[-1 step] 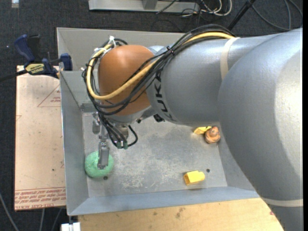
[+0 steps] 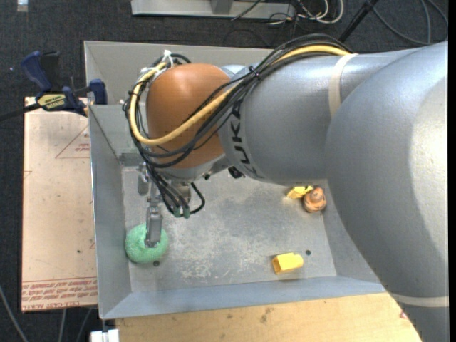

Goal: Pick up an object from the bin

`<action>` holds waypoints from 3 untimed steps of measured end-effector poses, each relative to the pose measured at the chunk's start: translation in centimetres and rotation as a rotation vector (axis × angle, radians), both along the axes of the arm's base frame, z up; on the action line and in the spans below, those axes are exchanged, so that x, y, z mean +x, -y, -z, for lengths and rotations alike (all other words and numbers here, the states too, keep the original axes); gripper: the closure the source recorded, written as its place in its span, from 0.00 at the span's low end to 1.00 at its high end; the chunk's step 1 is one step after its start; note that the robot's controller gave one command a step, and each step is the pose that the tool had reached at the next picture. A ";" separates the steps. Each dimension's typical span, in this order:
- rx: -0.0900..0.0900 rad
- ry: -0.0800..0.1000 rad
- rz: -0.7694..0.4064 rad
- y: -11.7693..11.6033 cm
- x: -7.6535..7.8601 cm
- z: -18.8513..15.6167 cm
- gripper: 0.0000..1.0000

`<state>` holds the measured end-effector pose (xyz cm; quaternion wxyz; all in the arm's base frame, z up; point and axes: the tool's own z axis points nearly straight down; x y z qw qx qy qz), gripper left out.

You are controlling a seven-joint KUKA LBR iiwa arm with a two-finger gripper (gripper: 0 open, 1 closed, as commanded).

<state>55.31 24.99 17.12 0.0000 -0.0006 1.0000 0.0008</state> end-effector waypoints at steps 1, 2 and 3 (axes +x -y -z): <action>0.002 0.007 -0.056 0.2 -0.3 1.4 0.00; 0.000 0.003 -0.353 2.1 -2.4 7.5 0.00; 0.001 0.001 -0.314 2.7 -1.3 10.2 1.00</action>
Offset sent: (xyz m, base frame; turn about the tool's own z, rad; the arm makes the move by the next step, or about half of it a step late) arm -0.0346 -0.0315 -0.1012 -0.4079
